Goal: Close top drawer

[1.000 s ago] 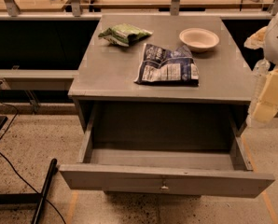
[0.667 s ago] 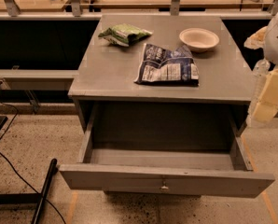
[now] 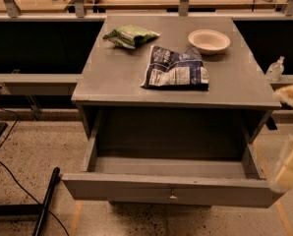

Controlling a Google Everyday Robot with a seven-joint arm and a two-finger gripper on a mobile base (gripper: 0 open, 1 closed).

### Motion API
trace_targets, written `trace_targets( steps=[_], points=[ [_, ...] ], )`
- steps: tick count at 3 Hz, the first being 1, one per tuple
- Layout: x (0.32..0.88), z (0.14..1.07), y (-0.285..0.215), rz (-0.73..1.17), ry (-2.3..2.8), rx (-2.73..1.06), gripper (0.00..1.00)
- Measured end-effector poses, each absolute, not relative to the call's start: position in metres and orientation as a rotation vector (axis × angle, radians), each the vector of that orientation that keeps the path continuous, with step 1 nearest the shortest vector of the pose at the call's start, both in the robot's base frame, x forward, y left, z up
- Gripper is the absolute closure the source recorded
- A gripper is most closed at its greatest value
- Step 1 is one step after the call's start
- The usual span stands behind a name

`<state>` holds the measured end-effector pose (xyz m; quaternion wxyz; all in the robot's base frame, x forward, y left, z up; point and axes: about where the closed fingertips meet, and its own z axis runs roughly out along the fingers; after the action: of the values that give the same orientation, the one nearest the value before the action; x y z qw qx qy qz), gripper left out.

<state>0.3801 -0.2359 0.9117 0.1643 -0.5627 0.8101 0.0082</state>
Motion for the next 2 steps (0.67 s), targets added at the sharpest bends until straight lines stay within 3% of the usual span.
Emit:
trace_targets(
  steps=[2],
  points=[
    [0.304,0.809,-0.234,0.308,2.357,-1.573,0.41]
  ],
)
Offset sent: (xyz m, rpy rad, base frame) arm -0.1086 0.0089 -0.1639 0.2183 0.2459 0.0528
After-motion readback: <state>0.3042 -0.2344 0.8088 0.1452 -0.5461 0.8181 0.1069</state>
